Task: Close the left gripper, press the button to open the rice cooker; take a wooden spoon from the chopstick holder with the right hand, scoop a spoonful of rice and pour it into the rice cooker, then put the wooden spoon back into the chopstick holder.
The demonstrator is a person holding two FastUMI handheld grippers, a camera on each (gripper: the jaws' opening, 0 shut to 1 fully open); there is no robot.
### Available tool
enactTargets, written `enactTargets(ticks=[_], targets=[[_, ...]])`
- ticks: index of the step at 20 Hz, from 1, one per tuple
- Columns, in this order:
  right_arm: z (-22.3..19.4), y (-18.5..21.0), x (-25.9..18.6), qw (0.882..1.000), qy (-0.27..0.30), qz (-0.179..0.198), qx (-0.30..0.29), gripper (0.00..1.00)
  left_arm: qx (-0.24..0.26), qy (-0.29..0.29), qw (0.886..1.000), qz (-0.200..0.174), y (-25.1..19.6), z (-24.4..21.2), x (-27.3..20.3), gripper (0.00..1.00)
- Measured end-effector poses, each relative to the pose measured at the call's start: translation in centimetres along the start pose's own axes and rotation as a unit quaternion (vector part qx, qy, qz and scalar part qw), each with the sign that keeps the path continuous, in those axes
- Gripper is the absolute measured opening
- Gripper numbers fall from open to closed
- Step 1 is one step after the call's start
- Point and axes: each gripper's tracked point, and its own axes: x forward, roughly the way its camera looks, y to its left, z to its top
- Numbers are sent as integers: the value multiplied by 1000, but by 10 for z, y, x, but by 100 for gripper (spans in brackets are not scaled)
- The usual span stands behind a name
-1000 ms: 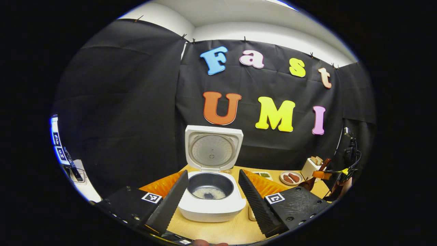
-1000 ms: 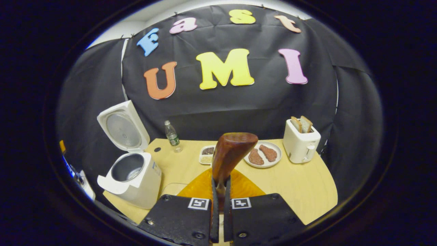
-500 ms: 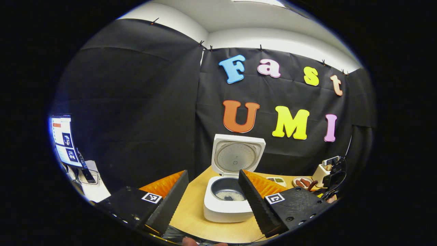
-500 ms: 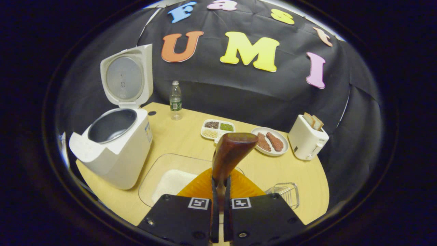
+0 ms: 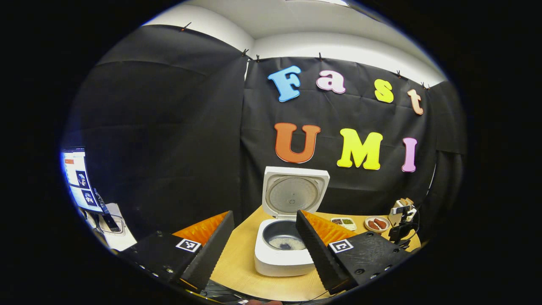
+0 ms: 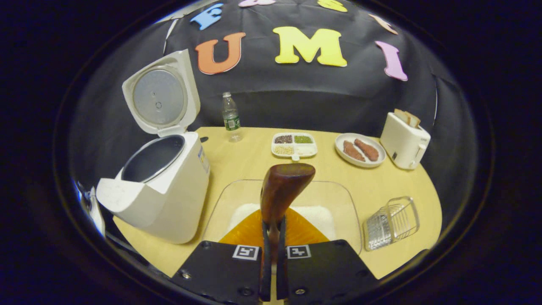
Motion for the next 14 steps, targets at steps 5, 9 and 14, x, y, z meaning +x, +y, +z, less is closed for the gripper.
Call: enactTargets(ticks=[5,9,14], targets=[[-2,0,-2,990,25,43,130,11,0,-5,1000,-2,-9,-1,-1,94],[2,4,-5,975,34,83,205,11,-8,-1,1000,4,-15,-7,-6,94],[10,-9,-3,965,34,107,238,11,-12,-2,1000,0,-27,-7,-9,94]])
